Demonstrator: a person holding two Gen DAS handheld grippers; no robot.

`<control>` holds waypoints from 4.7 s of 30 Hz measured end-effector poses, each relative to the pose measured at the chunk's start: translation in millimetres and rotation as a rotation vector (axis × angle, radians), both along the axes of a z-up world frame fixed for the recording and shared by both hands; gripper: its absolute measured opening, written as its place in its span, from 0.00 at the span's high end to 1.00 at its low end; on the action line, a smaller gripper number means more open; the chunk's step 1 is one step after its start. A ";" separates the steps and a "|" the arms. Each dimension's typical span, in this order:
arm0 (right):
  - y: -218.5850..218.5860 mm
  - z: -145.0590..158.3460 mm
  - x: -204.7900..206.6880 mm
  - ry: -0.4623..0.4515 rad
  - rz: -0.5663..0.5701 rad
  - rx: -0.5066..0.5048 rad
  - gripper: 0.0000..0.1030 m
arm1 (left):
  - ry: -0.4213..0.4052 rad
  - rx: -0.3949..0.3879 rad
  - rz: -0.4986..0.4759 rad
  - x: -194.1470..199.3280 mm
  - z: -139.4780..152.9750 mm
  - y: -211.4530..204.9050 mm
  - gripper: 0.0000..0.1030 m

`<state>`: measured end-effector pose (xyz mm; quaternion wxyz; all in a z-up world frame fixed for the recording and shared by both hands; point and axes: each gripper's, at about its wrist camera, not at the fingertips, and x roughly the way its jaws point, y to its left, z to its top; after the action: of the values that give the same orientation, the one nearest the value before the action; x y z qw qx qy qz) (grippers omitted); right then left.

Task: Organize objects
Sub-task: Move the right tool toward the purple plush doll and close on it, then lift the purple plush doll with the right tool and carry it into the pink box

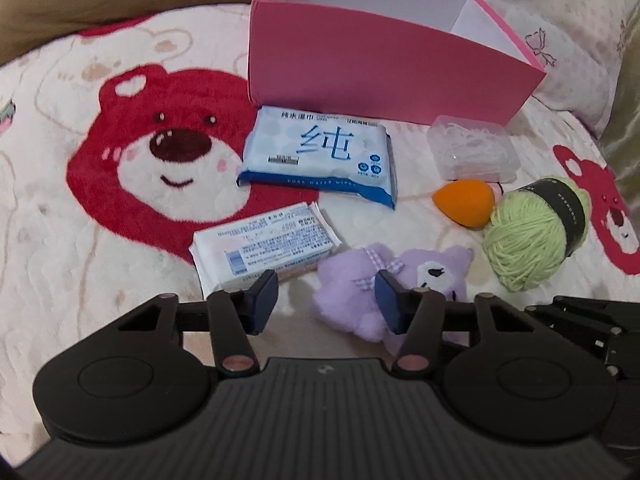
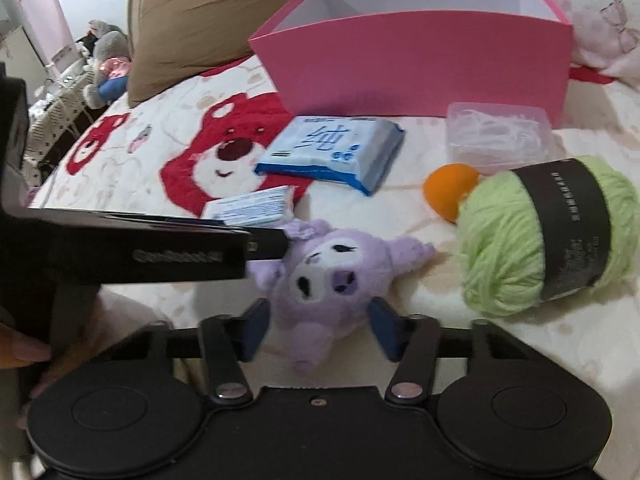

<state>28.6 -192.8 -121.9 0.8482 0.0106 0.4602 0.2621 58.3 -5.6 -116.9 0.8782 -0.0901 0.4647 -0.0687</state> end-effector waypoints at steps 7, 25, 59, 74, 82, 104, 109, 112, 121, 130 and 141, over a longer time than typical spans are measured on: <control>-5.7 5.8 -8.7 -0.052 -0.004 -0.038 0.69 | 0.051 -0.061 0.046 1.2 -7.6 10.9 0.46; 0.2 -6.6 1.5 -0.031 0.023 0.016 0.53 | 0.056 -0.152 0.018 -1.2 -16.1 8.3 0.64; 22.2 2.3 4.2 -0.106 0.116 -0.143 0.51 | 0.069 -0.162 0.031 5.6 -16.3 2.8 0.69; 20.2 52.9 -15.7 -0.254 0.159 -0.138 0.52 | -0.030 -0.234 0.042 -14.2 27.6 18.2 0.69; 7.7 89.7 -20.9 -0.342 0.173 -0.109 0.54 | -0.105 -0.224 0.026 -20.2 72.7 14.8 0.69; -10.2 164.7 37.4 -0.412 0.144 -0.028 0.55 | -0.175 -0.155 -0.025 45.3 180.4 -10.7 0.69; -16.5 171.2 63.9 -0.358 0.143 0.000 0.55 | -0.184 -0.131 -0.053 67.3 189.9 -17.4 0.70; -14.9 176.2 79.6 -0.349 0.156 -0.012 0.56 | -0.194 -0.143 -0.058 82.2 193.7 -16.9 0.70; -0.4 194.4 129.8 -0.358 0.212 -0.154 0.56 | -0.164 -0.256 -0.029 133.0 192.0 -12.2 0.69; -12.4 176.0 177.5 -0.261 0.158 -0.097 0.57 | -0.153 -0.198 -0.099 174.0 174.3 -24.0 0.69; -21.5 144.4 230.5 -0.223 0.149 -0.094 0.57 | -0.089 -0.198 -0.125 234.9 139.3 -39.6 0.69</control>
<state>259.2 -214.3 22.5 0.8718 -0.0925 0.3745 0.3020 293.3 -45.3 22.4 0.8788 -0.1441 0.4210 -0.1726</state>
